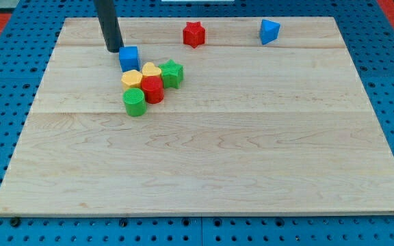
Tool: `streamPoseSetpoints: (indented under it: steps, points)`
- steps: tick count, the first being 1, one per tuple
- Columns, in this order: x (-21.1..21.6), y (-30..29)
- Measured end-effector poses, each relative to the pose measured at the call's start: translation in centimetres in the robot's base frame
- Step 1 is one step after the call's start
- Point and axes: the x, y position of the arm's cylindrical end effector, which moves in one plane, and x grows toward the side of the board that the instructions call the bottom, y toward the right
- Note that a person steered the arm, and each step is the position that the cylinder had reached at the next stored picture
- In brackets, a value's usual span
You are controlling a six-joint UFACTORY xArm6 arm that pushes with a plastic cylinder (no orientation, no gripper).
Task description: Move the red star above the heart
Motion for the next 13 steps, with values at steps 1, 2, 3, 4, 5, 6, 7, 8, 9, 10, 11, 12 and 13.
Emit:
streamPoseSetpoints:
  steps: [1,2,3,4,5,6,7,8,9,10,11,12,13]
  points:
    - [0.0,2.8]
    - [2.5,2.9]
    - [3.8,2.4]
    - [-0.5,3.3]
    - [-7.5,7.8]
    - [-8.6,14.7]
    - [-6.2,19.0]
    - [-6.0,16.1]
    - [-5.5,12.8]
    - [-5.5,10.0]
    - [-4.8,7.5]
    - [-6.6,7.5]
    - [-8.7,9.0]
